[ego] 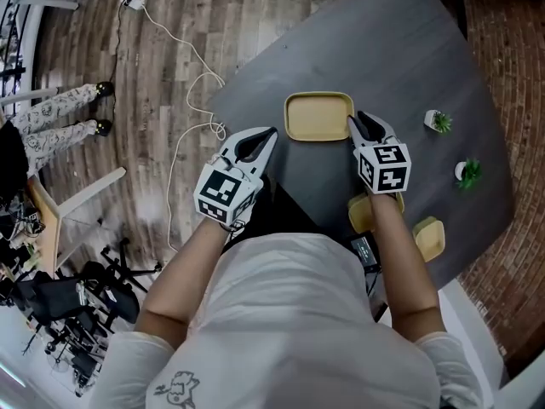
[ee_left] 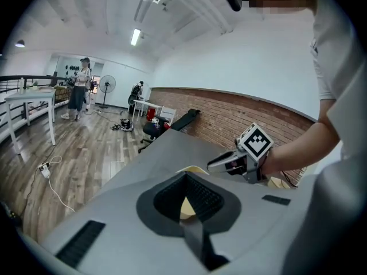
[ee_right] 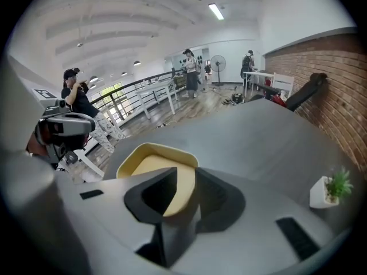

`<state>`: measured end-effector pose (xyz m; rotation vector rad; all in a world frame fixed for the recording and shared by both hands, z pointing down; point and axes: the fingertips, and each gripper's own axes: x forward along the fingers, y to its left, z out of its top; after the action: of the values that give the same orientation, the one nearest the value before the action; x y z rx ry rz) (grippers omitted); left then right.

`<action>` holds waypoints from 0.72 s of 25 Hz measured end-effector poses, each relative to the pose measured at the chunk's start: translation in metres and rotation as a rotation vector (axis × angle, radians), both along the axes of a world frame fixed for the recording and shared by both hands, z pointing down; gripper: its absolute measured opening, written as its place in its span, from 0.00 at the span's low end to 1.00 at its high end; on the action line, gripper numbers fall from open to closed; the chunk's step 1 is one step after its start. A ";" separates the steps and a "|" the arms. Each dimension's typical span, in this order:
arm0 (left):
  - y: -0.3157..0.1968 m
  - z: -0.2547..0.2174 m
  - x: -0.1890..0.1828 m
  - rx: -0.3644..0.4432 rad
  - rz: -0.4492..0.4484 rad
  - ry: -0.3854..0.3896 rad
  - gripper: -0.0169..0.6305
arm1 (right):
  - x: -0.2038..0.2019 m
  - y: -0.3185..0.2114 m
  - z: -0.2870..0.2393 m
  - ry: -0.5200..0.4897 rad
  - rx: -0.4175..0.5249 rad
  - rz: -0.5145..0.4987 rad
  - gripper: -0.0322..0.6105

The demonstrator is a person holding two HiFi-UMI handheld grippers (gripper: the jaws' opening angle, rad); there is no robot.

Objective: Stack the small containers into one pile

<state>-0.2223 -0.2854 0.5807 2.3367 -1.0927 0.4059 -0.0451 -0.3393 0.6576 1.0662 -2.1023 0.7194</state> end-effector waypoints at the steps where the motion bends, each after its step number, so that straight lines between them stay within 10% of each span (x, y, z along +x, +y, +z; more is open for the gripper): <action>1: -0.001 0.003 0.001 -0.007 0.003 -0.001 0.04 | 0.001 -0.001 0.006 0.003 -0.015 0.005 0.21; 18: 0.001 0.013 -0.005 -0.027 -0.001 -0.010 0.04 | 0.005 0.000 0.037 -0.043 -0.128 0.115 0.09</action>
<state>-0.2273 -0.2842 0.5941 2.3129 -1.0859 0.4301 -0.0398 -0.3390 0.6948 1.1170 -2.0134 0.9270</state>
